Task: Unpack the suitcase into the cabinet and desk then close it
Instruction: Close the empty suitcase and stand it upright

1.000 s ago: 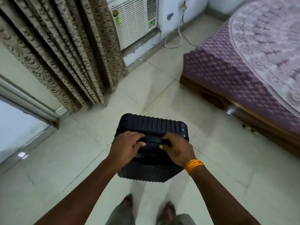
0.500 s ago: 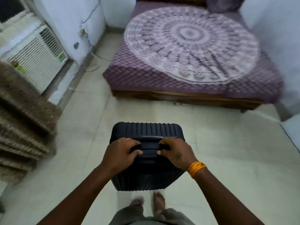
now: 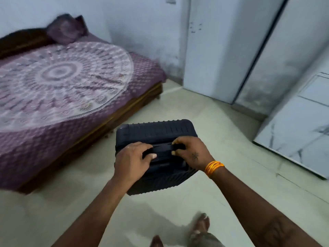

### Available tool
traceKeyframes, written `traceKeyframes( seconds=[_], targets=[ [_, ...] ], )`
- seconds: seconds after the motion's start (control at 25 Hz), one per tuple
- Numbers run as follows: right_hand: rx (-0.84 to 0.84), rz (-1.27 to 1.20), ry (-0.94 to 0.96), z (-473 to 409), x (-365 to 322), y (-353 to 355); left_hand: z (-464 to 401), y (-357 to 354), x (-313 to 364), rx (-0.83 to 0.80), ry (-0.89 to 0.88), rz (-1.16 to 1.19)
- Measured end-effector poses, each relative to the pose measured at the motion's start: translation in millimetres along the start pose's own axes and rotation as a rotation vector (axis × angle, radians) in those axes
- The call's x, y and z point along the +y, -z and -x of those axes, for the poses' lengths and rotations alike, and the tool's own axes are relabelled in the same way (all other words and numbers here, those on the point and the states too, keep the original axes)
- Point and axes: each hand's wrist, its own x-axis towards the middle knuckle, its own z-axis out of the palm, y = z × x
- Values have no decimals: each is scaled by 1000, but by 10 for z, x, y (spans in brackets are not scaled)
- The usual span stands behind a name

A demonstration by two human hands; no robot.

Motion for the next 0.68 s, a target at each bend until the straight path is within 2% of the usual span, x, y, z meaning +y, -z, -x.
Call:
traceKeyframes(
  seconds=[0.12, 0.28, 0.68],
  targets=[
    [161, -16, -95, 407, 473, 660, -261, -214, 824, -5, -153, 39],
    [335, 20, -220, 1180, 1411, 1607, -436, -751, 2248, -78, -334, 117],
    [595, 57, -622, 3467, 3587, 3548, -89, -2326, 5782, -416, -634, 331]
  ],
)
